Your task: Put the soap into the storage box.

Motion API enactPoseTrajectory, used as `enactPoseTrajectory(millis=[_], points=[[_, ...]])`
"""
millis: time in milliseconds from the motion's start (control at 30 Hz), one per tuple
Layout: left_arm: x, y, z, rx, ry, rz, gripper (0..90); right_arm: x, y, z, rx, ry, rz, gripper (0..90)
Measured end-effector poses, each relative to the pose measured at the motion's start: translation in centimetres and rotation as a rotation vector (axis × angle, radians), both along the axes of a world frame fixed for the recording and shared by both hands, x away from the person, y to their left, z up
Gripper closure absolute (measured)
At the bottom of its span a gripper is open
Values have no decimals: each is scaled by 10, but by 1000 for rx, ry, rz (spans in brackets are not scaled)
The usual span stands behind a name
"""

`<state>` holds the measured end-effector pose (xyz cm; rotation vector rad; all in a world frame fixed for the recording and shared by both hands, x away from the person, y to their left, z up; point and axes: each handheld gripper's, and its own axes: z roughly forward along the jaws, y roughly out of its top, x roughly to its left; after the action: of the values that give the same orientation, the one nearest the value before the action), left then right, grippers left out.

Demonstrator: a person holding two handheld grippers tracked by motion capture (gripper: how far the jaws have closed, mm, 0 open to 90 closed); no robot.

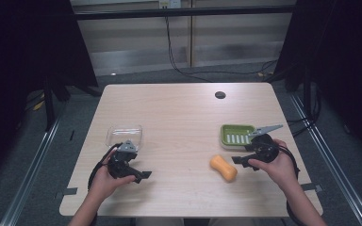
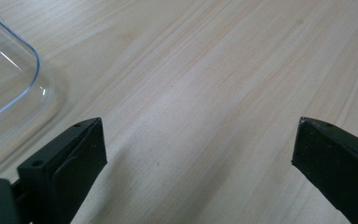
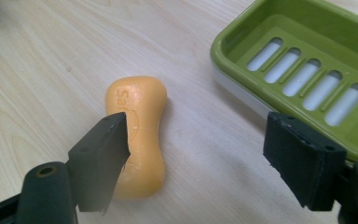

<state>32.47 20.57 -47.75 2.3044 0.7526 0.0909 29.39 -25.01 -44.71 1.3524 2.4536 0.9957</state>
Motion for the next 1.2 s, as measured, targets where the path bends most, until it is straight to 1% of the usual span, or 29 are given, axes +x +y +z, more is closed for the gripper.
enactPoseTrajectory(millis=[67,100,133,167,200,233,267,300,367,400,433,467,500,533,600,633,667,700,767,800,867,900,933,967,1000,1033,1100,1133,1200], points=[[0,0,1,-4,-2,-4,34,-1,3,-1,-2,4,5,220],[-2,0,1,-14,-20,-17,30,0,4,0,-11,4,11,218],[-3,0,2,5,-25,-16,29,-1,5,0,-5,8,10,215],[-3,0,2,5,-25,-16,26,-1,5,0,-5,8,10,215],[-3,-1,3,25,-39,-24,26,-1,6,0,-5,10,10,215],[-5,-1,2,22,-35,-33,20,0,7,0,-8,11,10,215],[-5,-1,2,31,-34,-43,19,0,9,1,-11,15,12,214],[-5,-1,1,27,-30,-42,16,0,10,0,-6,23,10,212],[-4,0,0,33,-27,-50,16,1,13,0,-14,30,22,206],[-4,1,0,32,-15,-48,16,1,17,-1,-20,43,22,208],[-3,2,-1,9,-13,-58,16,1,17,-1,-20,43,22,208],[-3,3,0,-1,1,-65,16,1,19,-2,-31,41,32,209],[-2,3,1,2,-4,-65,16,1,23,-3,-33,60,26,210],[-2,3,1,3,-9,-61,16,1,24,-3,-35,67,28,210],[-1,3,1,1,-9,-68,16,2,25,-5,-39,57,37,211],[-1,2,1,1,-2,-72,16,1,29,-5,-61,75,27,215],[-1,2,1,4,-3,-71,16,1,29,-5,-61,75,27,215],[0,1,1,1,-1,-76,16,0,31,-4,-71,89,26,219],[1,0,1,-2,0,-72,16,0,32,-5,-75,83,30,220],[2,0,1,-11,1,-82,16,0,33,-5,-79,90,28,220],[2,-2,0,-10,8,-80,16,0,37,-5,-79,111,20,219],[3,-2,0,-11,7,-82,16,0,38,-6,-84,114,24,218],[3,-3,0,-2,6,-88,16,0,39,-7,-90,119,29,218],[4,-4,1,0,1,-95,16,0,41,-7,-95,123,25,219],[3,-4,0,-13,2,-89,16,0,42,-8,-105,130,30,219],[3,-4,1,-2,4,-87,16,0,44,-7,-109,144,25,220],[3,-4,1,-1,4,-87,16,1,45,-8,-114,145,36,220],[4,-4,0,-13,4,-88,16,1,48,-8,-127,157,40,222],[5,-3,-1,-9,8,-94,16,2,50,-8,-134,158,48,223]])
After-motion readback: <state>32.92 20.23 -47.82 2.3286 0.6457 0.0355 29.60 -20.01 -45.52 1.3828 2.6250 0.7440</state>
